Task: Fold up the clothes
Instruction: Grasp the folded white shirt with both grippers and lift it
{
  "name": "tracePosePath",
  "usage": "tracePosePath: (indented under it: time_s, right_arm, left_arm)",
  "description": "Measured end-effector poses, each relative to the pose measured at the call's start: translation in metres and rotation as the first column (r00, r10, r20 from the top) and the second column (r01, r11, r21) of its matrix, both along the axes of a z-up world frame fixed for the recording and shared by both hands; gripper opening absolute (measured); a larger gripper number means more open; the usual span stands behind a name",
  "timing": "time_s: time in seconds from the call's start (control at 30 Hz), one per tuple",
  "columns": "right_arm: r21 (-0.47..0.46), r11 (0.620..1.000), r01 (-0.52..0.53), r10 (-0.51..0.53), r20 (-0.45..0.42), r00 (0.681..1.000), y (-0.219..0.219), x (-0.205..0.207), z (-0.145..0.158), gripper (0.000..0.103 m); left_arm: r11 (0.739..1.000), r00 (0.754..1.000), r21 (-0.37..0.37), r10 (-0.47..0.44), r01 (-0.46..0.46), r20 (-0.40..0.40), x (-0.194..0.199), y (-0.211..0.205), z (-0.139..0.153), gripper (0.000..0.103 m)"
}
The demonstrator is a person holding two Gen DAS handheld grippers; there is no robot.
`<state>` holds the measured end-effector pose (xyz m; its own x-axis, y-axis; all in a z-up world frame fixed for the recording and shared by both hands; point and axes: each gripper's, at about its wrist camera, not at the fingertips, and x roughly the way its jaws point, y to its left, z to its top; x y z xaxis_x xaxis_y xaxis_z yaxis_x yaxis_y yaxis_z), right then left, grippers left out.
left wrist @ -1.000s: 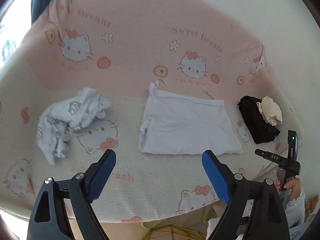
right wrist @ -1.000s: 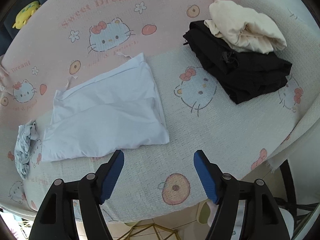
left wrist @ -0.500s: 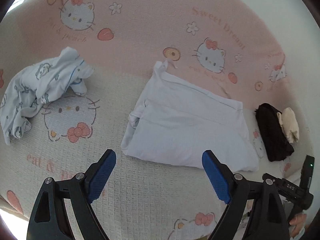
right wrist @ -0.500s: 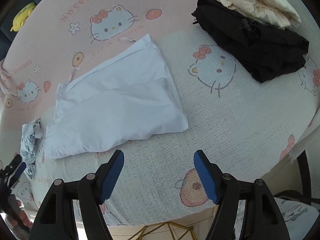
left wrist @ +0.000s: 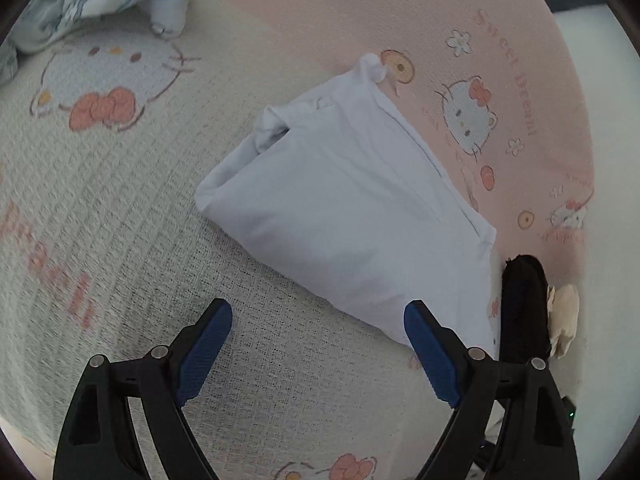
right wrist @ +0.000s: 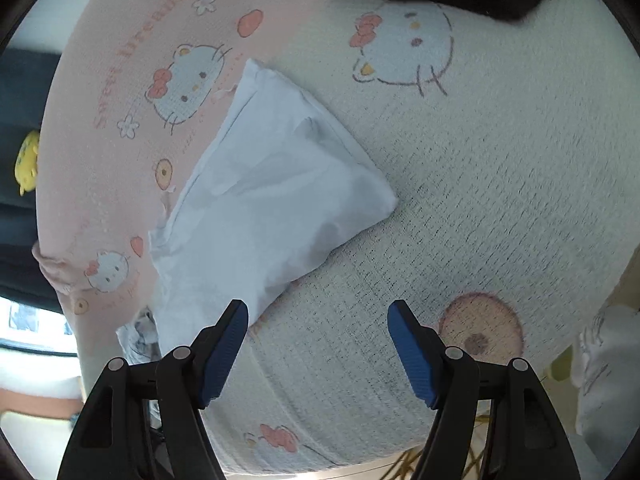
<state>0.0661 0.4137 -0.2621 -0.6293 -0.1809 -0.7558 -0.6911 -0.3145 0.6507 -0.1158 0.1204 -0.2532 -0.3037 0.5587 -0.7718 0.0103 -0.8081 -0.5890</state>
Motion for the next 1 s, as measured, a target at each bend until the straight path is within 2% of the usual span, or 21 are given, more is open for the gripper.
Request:
tracePosePath:
  time_s: [0.07, 0.2, 0.37, 0.53, 0.6, 0.67, 0.73, 0.87, 0.97, 1.0]
  right_arm:
    - [-0.040, 0.998, 0.045, -0.045, -0.017, 0.999, 0.001, 0.000, -0.008, 0.072]
    - [-0.143, 0.982, 0.125, -0.139, -0.093, 0.986, 0.010, -0.005, -0.023, 0.072]
    - [-0.219, 0.959, 0.180, -0.216, -0.156, 0.964, 0.020, -0.015, -0.032, 0.072]
    - [-0.291, 0.934, 0.208, -0.270, -0.191, 0.944, 0.022, -0.031, -0.037, 0.074]
    - [-0.285, 0.935, 0.210, -0.273, -0.203, 0.940, 0.021, -0.040, -0.036, 0.074]
    - [-0.272, 0.940, 0.205, -0.266, -0.211, 0.941, 0.020, -0.047, -0.036, 0.074]
    - [-0.256, 0.946, 0.201, -0.260, -0.220, 0.940, 0.020, -0.053, -0.036, 0.080]
    - [-0.205, 0.952, 0.227, -0.275, -0.248, 0.929, 0.017, -0.054, -0.036, 0.080]
    - [-0.175, 0.945, 0.277, -0.315, -0.248, 0.916, 0.013, -0.050, -0.039, 0.069]
    - [-0.177, 0.937, 0.300, -0.338, -0.244, 0.909, 0.013, -0.048, -0.042, 0.061]
  left_arm:
    - [0.999, 0.999, 0.018, 0.028, -0.028, -0.020, 0.001, 0.000, -0.001, 0.088]
    - [0.998, 0.998, 0.045, -0.030, 0.032, -0.051, -0.004, 0.008, -0.003, 0.091]
    - [0.994, 1.000, 0.106, 0.019, -0.017, -0.014, -0.024, 0.009, -0.011, 0.094]
    - [0.994, 1.000, 0.107, 0.009, -0.011, 0.021, -0.047, 0.021, -0.009, 0.094]
    - [0.988, 0.998, 0.148, 0.047, -0.052, 0.038, -0.050, 0.018, -0.011, 0.094]
    - [0.985, 0.998, 0.155, 0.066, -0.069, 0.024, -0.048, 0.018, -0.011, 0.094]
    - [0.983, 0.996, 0.163, 0.086, -0.086, 0.011, -0.047, 0.018, -0.012, 0.094]
    - [0.985, 0.994, 0.156, 0.085, -0.073, -0.071, -0.036, 0.019, -0.011, 0.096]
    - [0.961, 0.983, 0.232, 0.170, -0.149, -0.070, -0.030, 0.009, -0.015, 0.096]
    - [0.953, 0.981, 0.251, 0.188, -0.168, -0.055, -0.030, 0.007, -0.015, 0.097]
